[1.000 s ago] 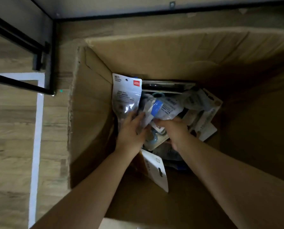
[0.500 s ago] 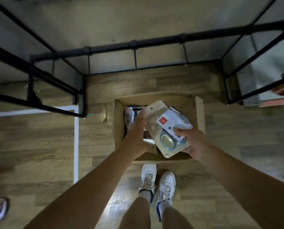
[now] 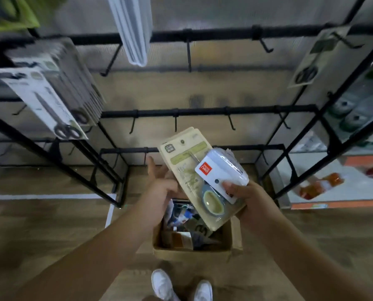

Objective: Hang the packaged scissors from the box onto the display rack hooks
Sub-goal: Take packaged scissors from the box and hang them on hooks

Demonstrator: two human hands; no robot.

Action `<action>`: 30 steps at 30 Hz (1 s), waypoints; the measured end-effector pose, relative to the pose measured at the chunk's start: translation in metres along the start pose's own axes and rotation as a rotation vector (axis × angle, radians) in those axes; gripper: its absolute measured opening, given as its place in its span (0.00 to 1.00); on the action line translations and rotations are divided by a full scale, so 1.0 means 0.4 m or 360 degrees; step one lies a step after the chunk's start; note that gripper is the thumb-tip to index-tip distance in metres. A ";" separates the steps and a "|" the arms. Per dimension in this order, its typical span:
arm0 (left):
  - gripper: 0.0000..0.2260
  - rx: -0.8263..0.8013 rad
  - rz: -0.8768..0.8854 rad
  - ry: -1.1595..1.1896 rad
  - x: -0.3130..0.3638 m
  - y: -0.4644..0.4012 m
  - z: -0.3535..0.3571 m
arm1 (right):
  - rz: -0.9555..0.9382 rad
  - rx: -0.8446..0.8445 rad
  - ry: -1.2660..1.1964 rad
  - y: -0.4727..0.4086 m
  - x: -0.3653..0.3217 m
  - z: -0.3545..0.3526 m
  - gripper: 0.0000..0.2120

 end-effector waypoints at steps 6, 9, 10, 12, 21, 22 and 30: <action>0.24 -0.0684 0.0053 0.0644 0.128 0.061 -0.004 | -0.0047 -0.0040 0.0047 0.025 -0.094 0.121 0.16; 0.30 -0.0713 0.0069 0.0754 0.187 0.068 -0.026 | -0.0091 -0.0038 0.0072 0.023 -0.115 0.170 0.21; 0.30 -0.0684 0.0070 0.0755 0.209 0.075 -0.032 | -0.0100 -0.0055 0.0098 0.021 -0.119 0.188 0.23; 0.24 -0.0443 0.0071 0.0593 0.236 0.082 -0.049 | -0.0151 -0.0079 0.0126 0.015 -0.129 0.227 0.25; 0.13 0.0130 0.0542 0.0182 0.376 0.089 -0.138 | -0.0402 0.0313 0.0222 0.020 -0.212 0.347 0.12; 0.13 0.0142 0.0606 0.0144 0.388 0.090 -0.153 | -0.0431 0.0324 0.0262 0.029 -0.228 0.356 0.12; 0.11 0.0111 0.0602 0.0096 0.446 0.081 -0.232 | -0.0450 0.0017 0.0529 0.133 -0.343 0.479 0.07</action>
Point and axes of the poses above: each hand's wrist, its own y-axis away from the middle knuckle, its own z-axis out of the palm, x = y × z, the point moved 4 cm from there along -y, towards the middle knuckle, and after that the axes turned 10 degrees about -y, right-handed, at the moved point
